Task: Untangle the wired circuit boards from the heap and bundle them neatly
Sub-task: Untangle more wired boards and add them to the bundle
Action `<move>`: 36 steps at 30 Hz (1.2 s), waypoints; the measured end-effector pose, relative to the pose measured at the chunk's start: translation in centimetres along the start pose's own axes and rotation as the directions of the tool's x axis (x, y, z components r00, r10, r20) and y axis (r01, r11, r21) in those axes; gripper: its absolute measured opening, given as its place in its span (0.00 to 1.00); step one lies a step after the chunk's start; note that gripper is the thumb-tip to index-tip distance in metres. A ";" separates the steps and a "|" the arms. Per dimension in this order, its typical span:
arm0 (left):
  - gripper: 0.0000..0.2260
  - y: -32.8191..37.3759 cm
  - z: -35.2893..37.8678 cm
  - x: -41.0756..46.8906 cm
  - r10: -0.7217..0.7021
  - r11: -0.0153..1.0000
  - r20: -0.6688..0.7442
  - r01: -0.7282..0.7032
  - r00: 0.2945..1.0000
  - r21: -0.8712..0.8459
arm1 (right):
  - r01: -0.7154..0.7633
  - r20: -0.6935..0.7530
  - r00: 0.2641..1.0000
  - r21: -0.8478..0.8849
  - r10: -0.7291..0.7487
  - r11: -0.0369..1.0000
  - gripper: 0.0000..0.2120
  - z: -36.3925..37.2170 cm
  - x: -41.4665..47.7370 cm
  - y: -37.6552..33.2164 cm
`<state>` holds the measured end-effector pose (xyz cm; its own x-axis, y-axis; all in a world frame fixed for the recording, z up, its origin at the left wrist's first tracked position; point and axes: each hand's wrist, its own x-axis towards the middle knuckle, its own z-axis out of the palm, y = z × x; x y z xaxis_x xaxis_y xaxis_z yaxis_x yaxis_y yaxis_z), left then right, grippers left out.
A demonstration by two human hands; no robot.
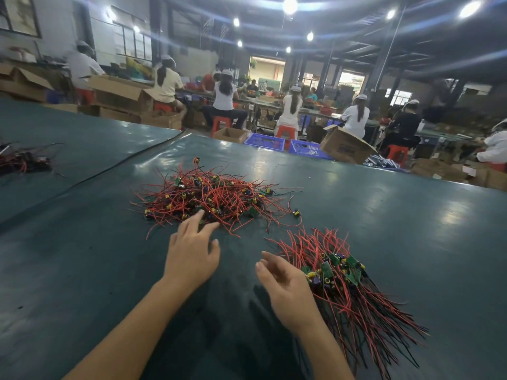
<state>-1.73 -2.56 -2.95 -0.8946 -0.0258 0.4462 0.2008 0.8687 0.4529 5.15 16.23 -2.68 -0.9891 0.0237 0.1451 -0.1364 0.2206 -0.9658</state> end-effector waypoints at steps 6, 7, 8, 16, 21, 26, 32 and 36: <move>0.21 -3.5 1.1 2.3 -0.166 0.986 0.209 0.161 0.964 0.039 | -0.112 -0.067 0.993 -0.208 0.100 0.972 0.26 -0.3 0.1 0.2; 0.21 -3.7 1.2 2.6 -0.169 0.986 0.212 0.164 0.963 0.041 | -0.115 -0.083 0.991 -0.202 0.100 0.973 0.25 -0.4 0.2 0.2; 0.22 -3.8 1.4 2.9 -0.166 0.986 0.211 0.159 0.963 0.053 | -0.118 -0.092 0.991 -0.205 0.101 0.972 0.24 -0.3 0.2 0.2; 0.23 -4.8 2.0 5.1 -0.166 0.978 0.115 0.149 0.979 0.147 | -0.117 -0.066 0.993 -0.292 0.102 0.949 0.25 -0.2 0.0 0.2; 0.18 -4.7 2.4 5.5 -0.132 0.981 0.004 0.131 0.991 0.143 | -0.110 -0.063 0.994 -0.322 0.095 0.940 0.25 -0.2 0.0 0.2; 0.21 -2.0 2.5 6.6 -0.325 0.885 0.085 0.334 0.942 -0.325 | -0.115 -0.065 0.993 -0.321 0.099 0.940 0.24 -0.3 0.3 0.1; 0.09 -1.4 2.7 8.5 -0.544 0.685 0.128 0.527 0.829 -0.502 | -0.106 -0.058 0.994 -0.361 0.091 0.926 0.24 -0.3 0.1 0.0; 0.16 -0.8 1.9 8.5 -0.560 0.572 0.127 0.493 0.819 -0.656 | -0.100 -0.049 0.995 -0.387 0.088 0.917 0.24 -0.3 0.1 0.0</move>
<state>-10.24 -2.49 -0.99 -0.8955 -0.4448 0.0139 -0.0641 0.1598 0.9851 5.03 16.52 -2.63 -0.9934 0.0910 0.0701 -0.0048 0.5770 -0.8167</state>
